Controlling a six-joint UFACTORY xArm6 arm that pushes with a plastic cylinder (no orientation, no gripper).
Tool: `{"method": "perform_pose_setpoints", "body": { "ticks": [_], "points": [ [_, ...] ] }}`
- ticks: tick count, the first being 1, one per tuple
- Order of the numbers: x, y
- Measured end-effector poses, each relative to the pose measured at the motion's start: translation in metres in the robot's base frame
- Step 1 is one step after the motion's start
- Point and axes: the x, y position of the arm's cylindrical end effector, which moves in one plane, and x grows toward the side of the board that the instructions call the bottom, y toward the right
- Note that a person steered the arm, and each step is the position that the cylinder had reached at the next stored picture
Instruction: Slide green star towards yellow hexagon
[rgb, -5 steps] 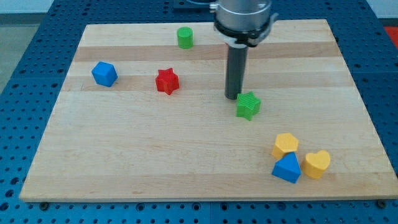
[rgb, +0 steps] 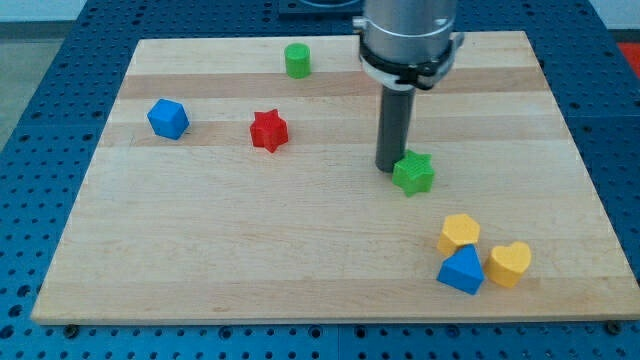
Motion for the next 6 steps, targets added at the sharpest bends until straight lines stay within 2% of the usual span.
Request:
{"method": "perform_pose_setpoints", "body": {
  "ticks": [4,6],
  "points": [
    [0.021,0.044],
    [0.044,0.082]
  ]
}}
